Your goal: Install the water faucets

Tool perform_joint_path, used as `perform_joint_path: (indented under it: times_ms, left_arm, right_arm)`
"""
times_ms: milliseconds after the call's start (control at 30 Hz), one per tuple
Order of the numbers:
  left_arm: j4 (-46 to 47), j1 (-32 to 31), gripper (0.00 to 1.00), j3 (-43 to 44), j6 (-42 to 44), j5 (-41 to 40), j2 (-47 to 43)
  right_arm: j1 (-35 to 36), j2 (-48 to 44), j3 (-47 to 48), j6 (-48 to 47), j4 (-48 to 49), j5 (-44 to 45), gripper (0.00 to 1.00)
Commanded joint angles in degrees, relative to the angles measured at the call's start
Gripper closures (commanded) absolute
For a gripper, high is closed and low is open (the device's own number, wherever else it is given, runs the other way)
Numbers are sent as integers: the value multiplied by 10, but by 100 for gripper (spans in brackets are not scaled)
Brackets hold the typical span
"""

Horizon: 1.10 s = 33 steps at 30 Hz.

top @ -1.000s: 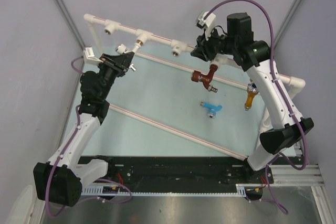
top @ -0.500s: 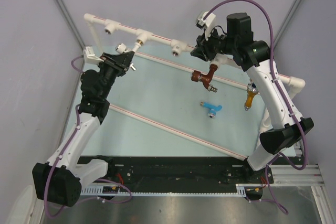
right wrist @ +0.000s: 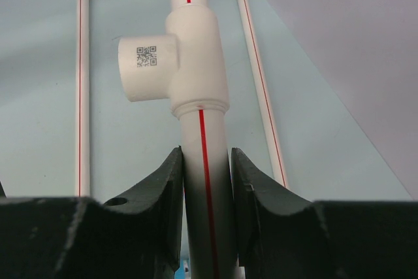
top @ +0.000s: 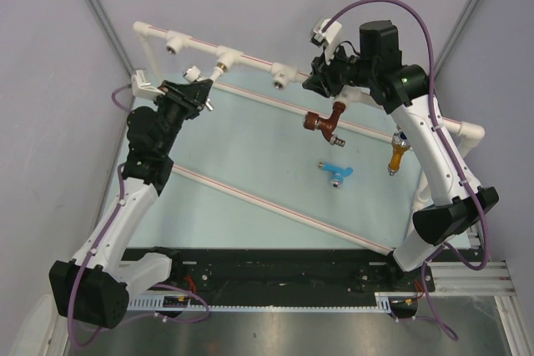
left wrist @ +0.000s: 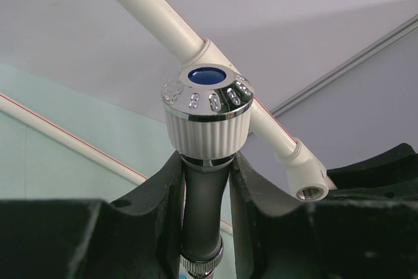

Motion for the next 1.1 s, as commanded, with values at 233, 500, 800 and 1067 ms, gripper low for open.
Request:
perform_joint_path:
  times_ms: [233,500,800,1067]
  left_arm:
    - [58,-35,100,2,14,-33,2]
    - [49,-53,100,2,54,-49,4]
    - [50,-57,100,3,72,-42,19]
    - [46,-58,100,4,112,-34,30]
  right_arm:
    - [14,-17,-6,32,-56,14,100]
    - [15,-16,-7,32,-56,13,100]
    - [17,-16,-7,29,-55,13,100]
    - [18,-18,-8,26,-56,12,100]
